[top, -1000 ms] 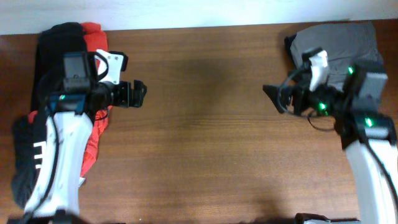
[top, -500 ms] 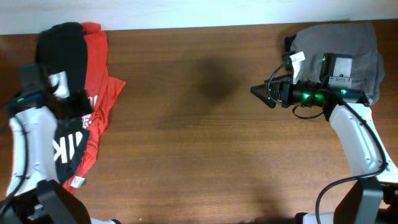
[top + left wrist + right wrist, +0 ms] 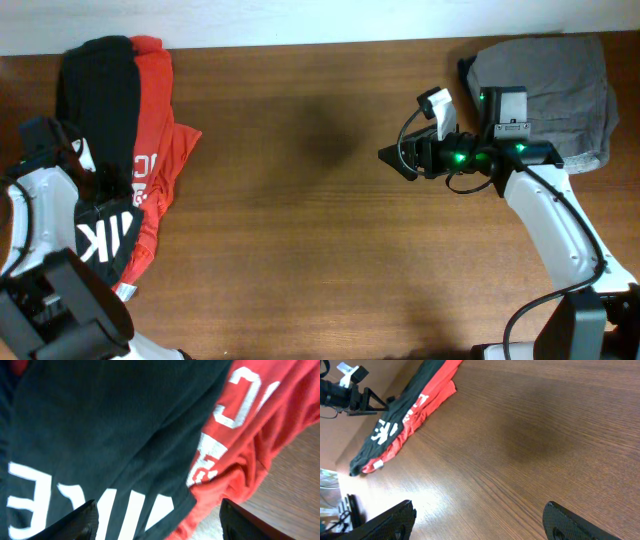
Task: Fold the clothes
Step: 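Move the left gripper over the black shirt on the clothes pile, then grasp the black shirt with the left gripper and lift it up, then grasp the hanging black shirt with the right gripper, pull it rightward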
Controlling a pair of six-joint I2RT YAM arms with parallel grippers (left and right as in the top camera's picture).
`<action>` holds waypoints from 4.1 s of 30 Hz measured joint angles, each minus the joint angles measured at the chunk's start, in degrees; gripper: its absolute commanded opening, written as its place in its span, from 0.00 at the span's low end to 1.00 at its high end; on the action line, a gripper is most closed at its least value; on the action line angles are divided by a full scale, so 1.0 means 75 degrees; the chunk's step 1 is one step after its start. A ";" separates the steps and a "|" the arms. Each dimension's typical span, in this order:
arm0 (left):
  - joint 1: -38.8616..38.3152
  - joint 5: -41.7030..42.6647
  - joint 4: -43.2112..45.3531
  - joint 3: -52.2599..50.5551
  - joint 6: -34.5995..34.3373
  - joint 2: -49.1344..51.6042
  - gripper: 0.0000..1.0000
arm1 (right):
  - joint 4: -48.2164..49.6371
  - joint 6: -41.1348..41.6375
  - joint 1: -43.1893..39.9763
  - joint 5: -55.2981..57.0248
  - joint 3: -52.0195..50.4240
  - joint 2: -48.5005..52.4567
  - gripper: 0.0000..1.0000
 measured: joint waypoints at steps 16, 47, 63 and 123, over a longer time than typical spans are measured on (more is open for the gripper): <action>0.0000 -0.0023 0.0501 0.0003 0.0052 0.1186 0.52 | 0.0000 0.0003 0.0009 0.0239 0.0000 0.0000 0.82; -0.0647 0.0259 -0.2017 0.2492 0.0210 0.1338 0.01 | -0.0006 0.0020 0.0009 0.0274 0.0009 0.0000 0.68; -0.4232 0.1052 -0.1932 0.6857 0.0428 0.1329 0.01 | -0.1993 0.0058 -0.0944 0.0411 0.1043 -0.0201 0.73; -0.6560 0.0944 -0.0321 0.7976 0.0297 0.1329 0.01 | 0.3284 0.3430 0.0341 -0.0982 0.1084 0.1571 0.04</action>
